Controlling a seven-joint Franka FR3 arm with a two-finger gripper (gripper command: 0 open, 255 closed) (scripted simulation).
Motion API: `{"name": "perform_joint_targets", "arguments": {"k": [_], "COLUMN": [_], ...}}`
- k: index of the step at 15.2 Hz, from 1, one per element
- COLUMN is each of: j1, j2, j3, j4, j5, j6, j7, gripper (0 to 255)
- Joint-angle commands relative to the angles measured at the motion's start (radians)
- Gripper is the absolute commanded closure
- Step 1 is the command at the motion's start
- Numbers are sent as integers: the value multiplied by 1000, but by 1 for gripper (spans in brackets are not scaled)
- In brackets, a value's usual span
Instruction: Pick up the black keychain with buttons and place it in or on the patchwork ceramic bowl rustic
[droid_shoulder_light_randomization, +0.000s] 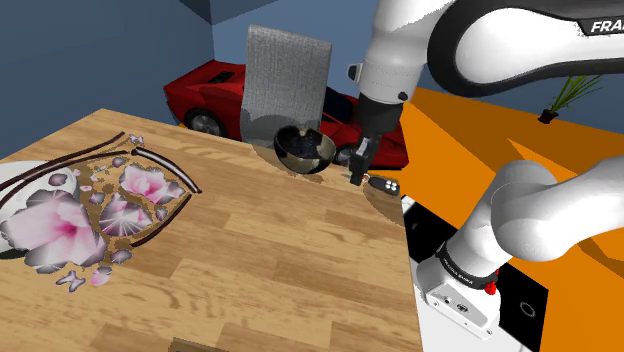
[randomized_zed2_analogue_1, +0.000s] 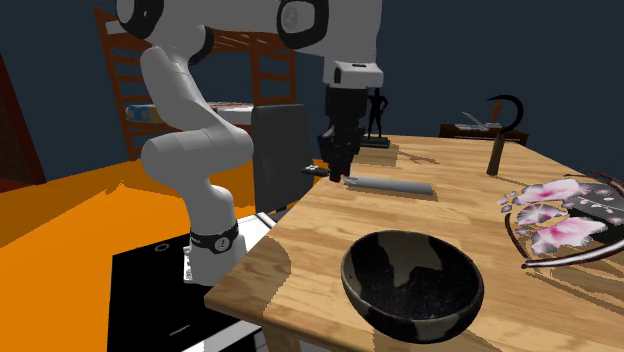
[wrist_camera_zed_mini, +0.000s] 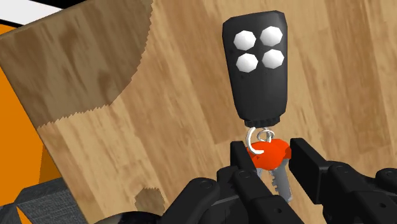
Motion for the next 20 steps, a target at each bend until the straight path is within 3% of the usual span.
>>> {"name": "perform_joint_targets", "arguments": {"k": [1, 5, 13, 20], "j1": [-1, -4, -98, -153], "j2": [-6, -9, 266, 512], "j3": [-6, -16, -67, -99], "j4": [25, 73, 274, 509], "j5": [-5, -13, -110, -181], "j6": [-32, -83, -19, -15], "j7": [1, 4, -80, -128], "gripper": [255, 255, 255, 255]}}
